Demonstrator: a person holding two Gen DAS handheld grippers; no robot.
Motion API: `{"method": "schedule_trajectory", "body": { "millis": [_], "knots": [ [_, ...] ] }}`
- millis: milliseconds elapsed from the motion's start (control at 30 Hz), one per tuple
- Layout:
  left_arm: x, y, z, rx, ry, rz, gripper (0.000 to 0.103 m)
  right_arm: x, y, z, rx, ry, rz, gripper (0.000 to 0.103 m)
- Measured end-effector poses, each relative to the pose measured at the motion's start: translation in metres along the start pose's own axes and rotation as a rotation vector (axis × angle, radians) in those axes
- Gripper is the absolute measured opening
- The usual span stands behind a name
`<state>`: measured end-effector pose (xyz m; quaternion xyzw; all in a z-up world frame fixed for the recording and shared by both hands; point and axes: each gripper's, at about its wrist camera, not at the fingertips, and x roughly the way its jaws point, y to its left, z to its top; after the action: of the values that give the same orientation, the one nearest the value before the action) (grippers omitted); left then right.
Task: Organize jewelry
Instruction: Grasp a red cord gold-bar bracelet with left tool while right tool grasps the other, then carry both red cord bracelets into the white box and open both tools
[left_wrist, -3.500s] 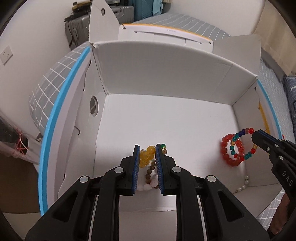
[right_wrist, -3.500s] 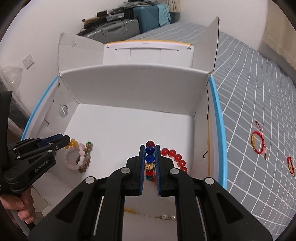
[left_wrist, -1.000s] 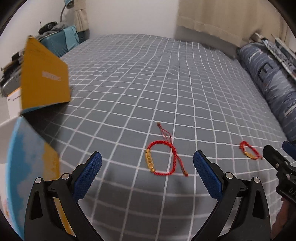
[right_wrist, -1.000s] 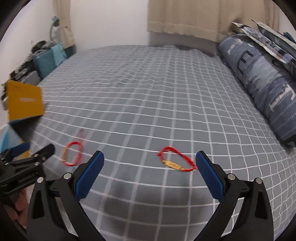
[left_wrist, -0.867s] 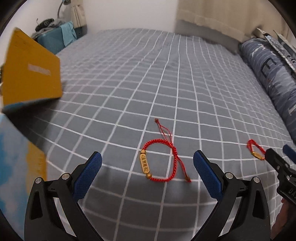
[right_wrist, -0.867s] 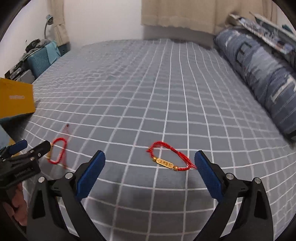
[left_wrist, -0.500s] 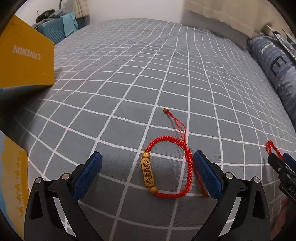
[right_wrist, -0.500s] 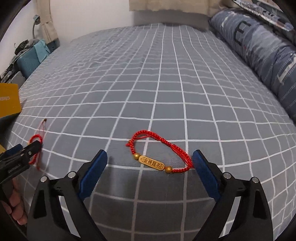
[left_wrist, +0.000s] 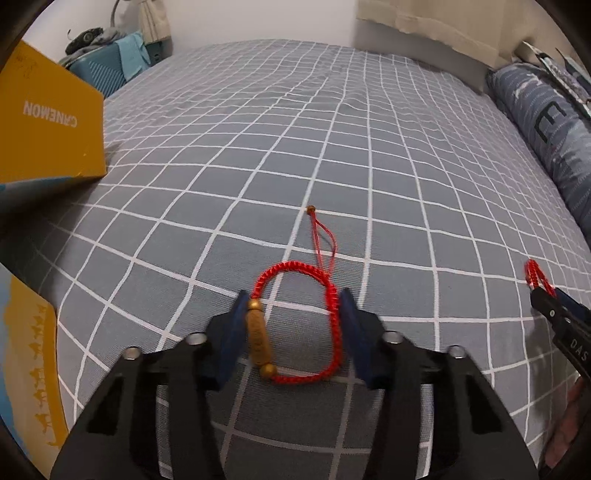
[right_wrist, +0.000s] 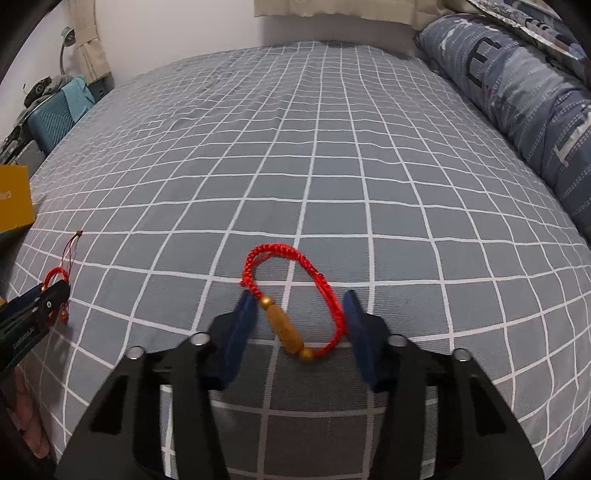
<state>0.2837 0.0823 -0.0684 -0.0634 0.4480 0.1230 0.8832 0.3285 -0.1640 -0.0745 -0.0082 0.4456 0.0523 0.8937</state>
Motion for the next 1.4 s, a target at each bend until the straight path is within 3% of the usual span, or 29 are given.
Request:
{"method": "schedule_trajectory", "body": {
  "millis": [167,200,267,667,1167,1400],
  "knots": [
    [-0.001,-0.002,0.002,0.018,0.009,-0.019,0.017,-0.002,0.003,-0.001,-0.023,-0.003,0.007,0.016],
    [-0.002,-0.002,0.002,0.02,0.011,-0.025,0.01,-0.002,0.004,-0.001,-0.028,-0.003,0.009,0.014],
    [-0.005,-0.002,0.003,0.027,0.004,-0.026,0.007,-0.002,0.005,-0.001,-0.032,-0.003,0.007,0.01],
    [-0.022,-0.001,0.006,0.029,0.003,-0.073,0.007,-0.021,0.007,0.0,-0.009,-0.022,-0.009,0.009],
    [-0.07,0.0,-0.002,0.039,-0.029,-0.121,0.007,-0.083,0.016,0.0,0.038,-0.059,-0.021,0.009],
    [-0.102,0.005,-0.003,0.041,-0.047,-0.145,0.007,-0.116,0.019,-0.006,0.1,-0.007,-0.016,0.009]
  ]
}}
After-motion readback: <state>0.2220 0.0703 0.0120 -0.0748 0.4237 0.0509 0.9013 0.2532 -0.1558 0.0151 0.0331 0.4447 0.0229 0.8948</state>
